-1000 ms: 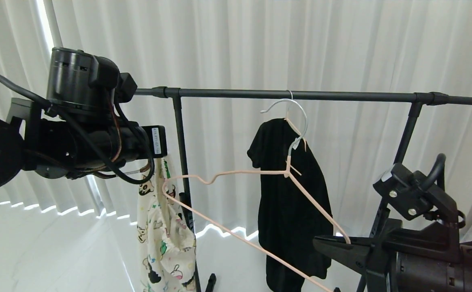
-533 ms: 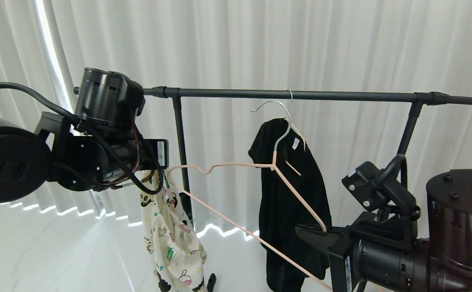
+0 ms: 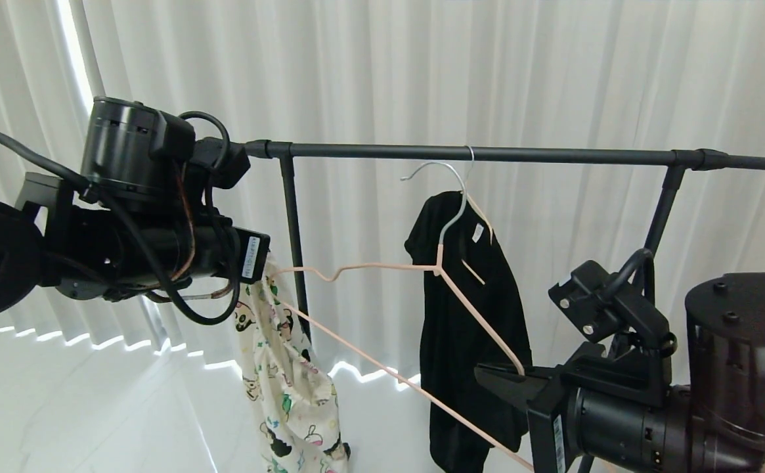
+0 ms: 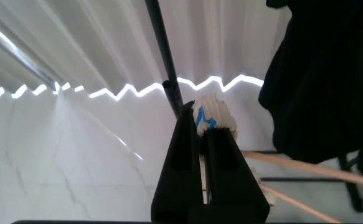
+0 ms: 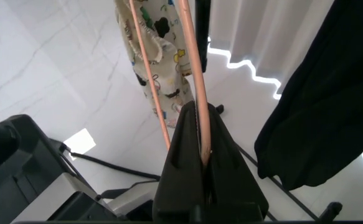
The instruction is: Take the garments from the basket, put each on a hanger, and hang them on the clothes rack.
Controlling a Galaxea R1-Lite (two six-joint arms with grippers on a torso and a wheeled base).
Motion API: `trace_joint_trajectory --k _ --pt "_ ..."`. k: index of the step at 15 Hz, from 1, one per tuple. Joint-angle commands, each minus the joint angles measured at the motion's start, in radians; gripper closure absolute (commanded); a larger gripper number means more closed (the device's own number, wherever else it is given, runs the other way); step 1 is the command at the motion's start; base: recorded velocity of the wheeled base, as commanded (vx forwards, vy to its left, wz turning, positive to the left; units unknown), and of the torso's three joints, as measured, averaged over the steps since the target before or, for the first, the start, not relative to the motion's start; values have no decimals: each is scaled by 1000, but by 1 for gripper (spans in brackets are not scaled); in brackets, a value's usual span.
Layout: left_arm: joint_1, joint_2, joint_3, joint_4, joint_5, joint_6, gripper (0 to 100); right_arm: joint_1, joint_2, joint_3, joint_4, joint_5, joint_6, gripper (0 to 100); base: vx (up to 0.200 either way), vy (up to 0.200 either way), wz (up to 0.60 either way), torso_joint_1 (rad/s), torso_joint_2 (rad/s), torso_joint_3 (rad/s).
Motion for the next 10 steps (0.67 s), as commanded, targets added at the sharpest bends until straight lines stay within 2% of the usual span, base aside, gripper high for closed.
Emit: trace_joint_trajectory --k 1,6,10 --pt "45 -27 -6 -1 -42 26 100 8 -19 3 1 -1 -1 100 0 0 0 0 0 0" --pt "43 -24 2 -1 -41 19 100 59 -15 -5 -2 -1 -1 100 0 0 0 0 0 0" --pt "48 -24 2 -3 -19 18 100 62 -8 -5 -2 -4 -1 100 0 0 0 0 0 0"
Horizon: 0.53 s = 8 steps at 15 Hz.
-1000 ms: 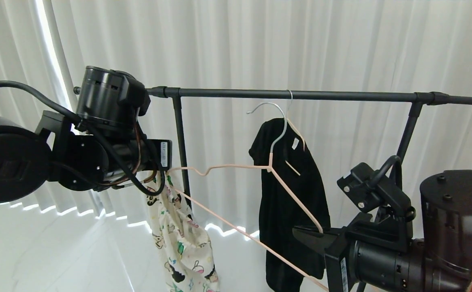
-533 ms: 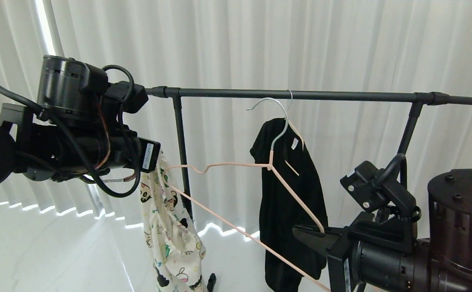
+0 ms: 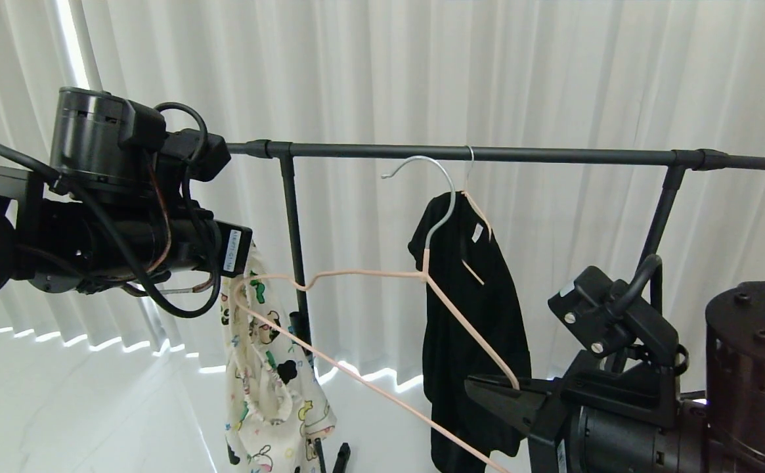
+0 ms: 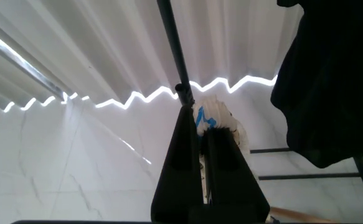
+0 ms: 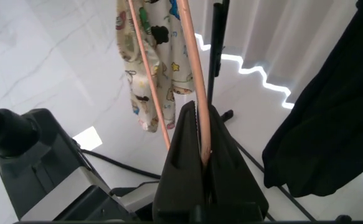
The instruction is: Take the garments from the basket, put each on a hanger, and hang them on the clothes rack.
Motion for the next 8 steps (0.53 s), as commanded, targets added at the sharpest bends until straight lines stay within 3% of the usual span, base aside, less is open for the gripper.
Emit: trace_joint_trajectory --k 1,8 --pt "-1 -6 0 0 -1 0 100 -3 11 0 -1 -3 0 100 0 0 0 0 0 0" --pt "-9 -16 0 0 2 2 100 -23 106 -70 -5 -43 0 100 0 0 0 0 0 0"
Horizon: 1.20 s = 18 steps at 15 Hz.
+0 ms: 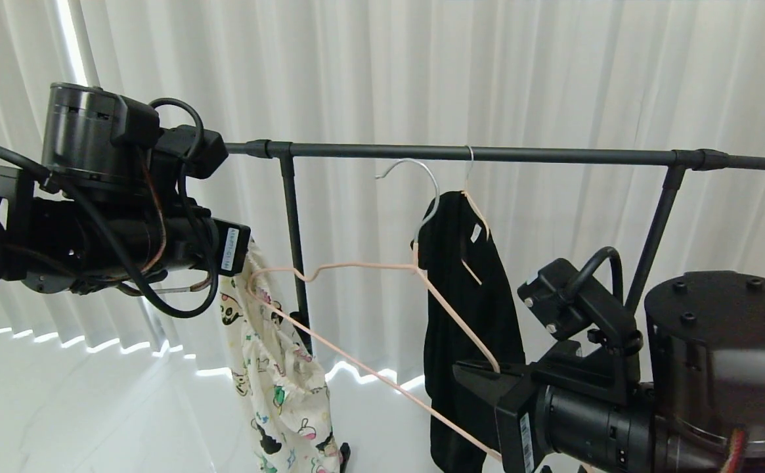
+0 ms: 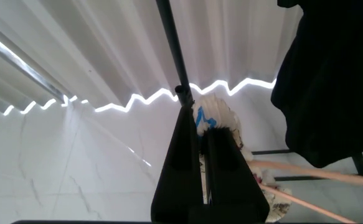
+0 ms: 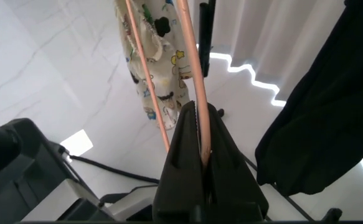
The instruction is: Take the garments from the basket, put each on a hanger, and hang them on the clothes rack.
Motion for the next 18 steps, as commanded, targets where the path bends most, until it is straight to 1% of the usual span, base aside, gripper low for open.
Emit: trace_joint_trajectory --k 1,6,9,10,12,13,15,18 --pt "-3 -4 0 0 0 0 100 -6 41 -19 -15 -1 0 100 0 0 0 0 0 0" --pt "-6 -10 0 0 8 -2 100 -17 51 -21 -33 -41 -2 100 0 0 0 0 0 0" --pt "-43 -22 1 0 8 -2 100 -18 91 -44 -61 -45 -3 100 0 0 0 0 0 0" --pt "-78 -30 1 0 8 -17 100 -17 122 -75 -67 -47 -3 100 0 0 0 0 0 0" --pt "-130 -50 -2 0 8 -51 100 -15 157 -101 -67 -47 -3 100 0 0 0 0 0 0" --pt "-145 -58 0 0 8 -55 100 -15 166 -107 -68 -47 -3 100 0 0 0 0 0 0" --pt "-202 -87 -2 0 8 -58 100 -12 182 -124 -75 -47 -5 100 0 0 0 0 0 0" --pt "-285 -102 -19 0 8 -61 100 14 203 -127 -78 -47 -3 100 0 0 0 0 0 0"
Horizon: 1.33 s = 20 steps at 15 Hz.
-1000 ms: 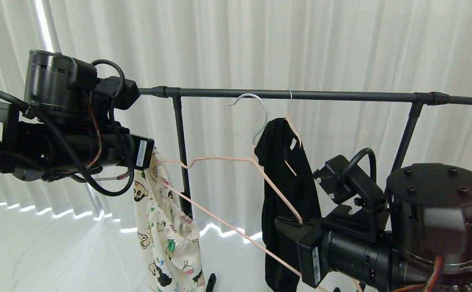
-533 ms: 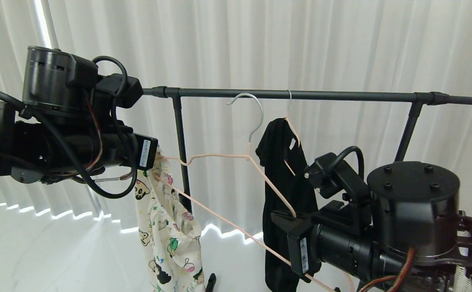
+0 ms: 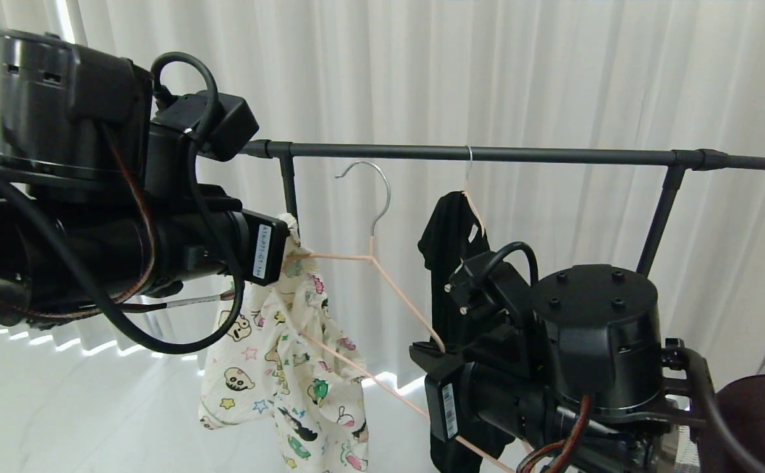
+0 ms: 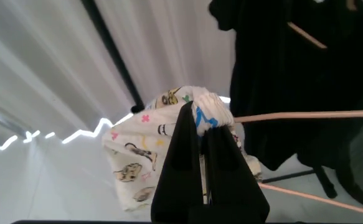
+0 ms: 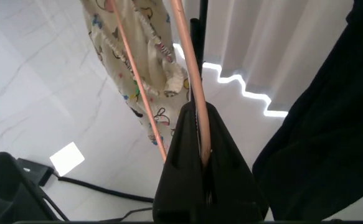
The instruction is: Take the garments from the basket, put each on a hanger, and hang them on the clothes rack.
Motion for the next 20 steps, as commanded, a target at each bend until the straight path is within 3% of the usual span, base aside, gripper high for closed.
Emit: trace_joint_trajectory --k 1,9,13,14,20 --pt "-50 -16 -22 -1 0 0 100 11 19 -2 -10 -1 0 100 0 0 0 0 0 0" --pt "-160 -16 -36 -1 0 -2 100 33 50 -8 -60 -49 5 100 0 0 0 0 0 0" --pt "-162 -22 -35 -1 5 -3 100 42 53 -8 -88 -69 3 100 0 0 0 0 0 0" --pt "-162 -24 -33 -1 6 -5 0 42 55 -8 -91 -78 3 100 0 0 0 0 0 0" --pt "-119 -31 -39 -2 83 -3 0 22 53 -6 -156 -167 0 100 0 0 0 0 0 0"
